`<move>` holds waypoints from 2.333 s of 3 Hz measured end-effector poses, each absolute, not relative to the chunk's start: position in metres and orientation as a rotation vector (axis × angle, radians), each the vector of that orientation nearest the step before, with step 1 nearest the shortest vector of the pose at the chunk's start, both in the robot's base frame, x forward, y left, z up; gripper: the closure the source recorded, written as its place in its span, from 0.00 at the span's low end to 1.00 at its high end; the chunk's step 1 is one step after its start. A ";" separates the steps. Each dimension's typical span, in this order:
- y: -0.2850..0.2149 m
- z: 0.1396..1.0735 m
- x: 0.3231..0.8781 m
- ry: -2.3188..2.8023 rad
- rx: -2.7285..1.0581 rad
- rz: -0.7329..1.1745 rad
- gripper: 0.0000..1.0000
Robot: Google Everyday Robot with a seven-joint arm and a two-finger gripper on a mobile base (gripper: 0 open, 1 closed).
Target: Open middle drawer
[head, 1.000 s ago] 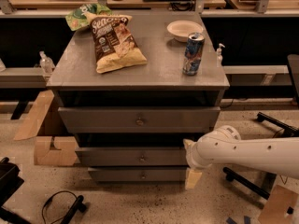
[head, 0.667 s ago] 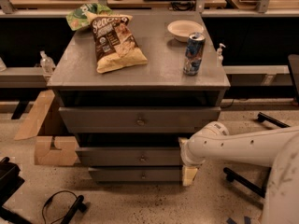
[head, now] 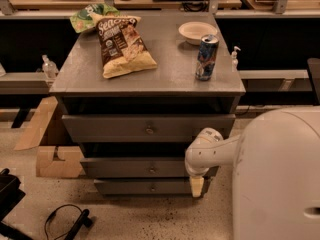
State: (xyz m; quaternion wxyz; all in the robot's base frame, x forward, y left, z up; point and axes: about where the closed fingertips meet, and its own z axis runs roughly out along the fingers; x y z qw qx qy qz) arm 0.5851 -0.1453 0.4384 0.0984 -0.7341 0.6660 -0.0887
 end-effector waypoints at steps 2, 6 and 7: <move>-0.142 0.410 0.589 2.016 -2.207 -0.260 0.16; -0.155 0.421 0.563 2.083 -2.186 -0.257 1.00; -0.155 0.424 0.563 2.084 -2.186 -0.257 1.00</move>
Offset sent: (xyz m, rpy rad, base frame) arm 0.0083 0.0064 -0.0471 -0.0466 0.0730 -0.0243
